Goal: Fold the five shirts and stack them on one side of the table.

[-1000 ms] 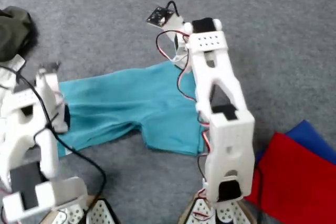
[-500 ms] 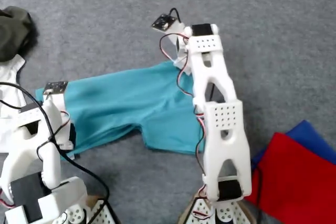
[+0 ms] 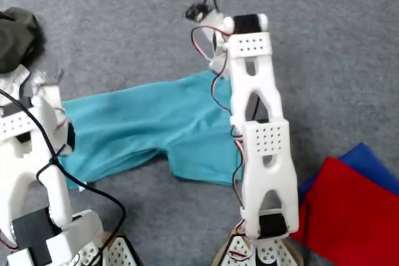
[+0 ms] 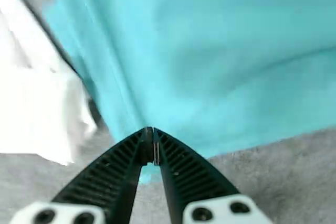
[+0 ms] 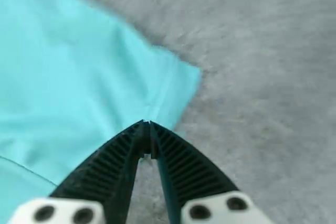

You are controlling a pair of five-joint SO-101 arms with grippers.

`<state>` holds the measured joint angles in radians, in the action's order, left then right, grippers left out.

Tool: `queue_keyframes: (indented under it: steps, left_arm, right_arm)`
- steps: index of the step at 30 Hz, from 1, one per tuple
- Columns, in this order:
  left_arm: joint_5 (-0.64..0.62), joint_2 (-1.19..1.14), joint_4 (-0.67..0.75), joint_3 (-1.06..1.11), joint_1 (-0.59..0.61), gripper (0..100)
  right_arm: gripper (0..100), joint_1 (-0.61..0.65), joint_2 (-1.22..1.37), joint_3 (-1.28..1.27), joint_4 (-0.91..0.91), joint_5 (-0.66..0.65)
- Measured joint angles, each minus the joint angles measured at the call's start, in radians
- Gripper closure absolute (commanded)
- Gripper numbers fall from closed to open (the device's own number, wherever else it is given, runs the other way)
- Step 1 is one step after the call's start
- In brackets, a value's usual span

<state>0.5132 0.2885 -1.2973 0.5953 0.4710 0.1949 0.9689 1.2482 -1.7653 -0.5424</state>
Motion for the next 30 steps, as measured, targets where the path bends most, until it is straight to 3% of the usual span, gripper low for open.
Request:
queue_keyframes:
  steps: [5, 13, 30]
  left_arm:
    - [-0.074, -0.083, 0.038, -0.107, -0.041, 98]
    - [-0.196, -0.439, 0.195, -0.265, -0.06, 98]
    - [-0.209, -0.704, 0.152, -0.512, -0.055, 98]
  right_arm:
    - [99.3, 0.0, -0.095, -0.028, -0.003, 0.028]
    - [99.3, 0.0, -0.301, -0.374, 0.008, 0.166]
    - [99.3, -0.025, -0.448, -1.231, 0.531, 0.219]
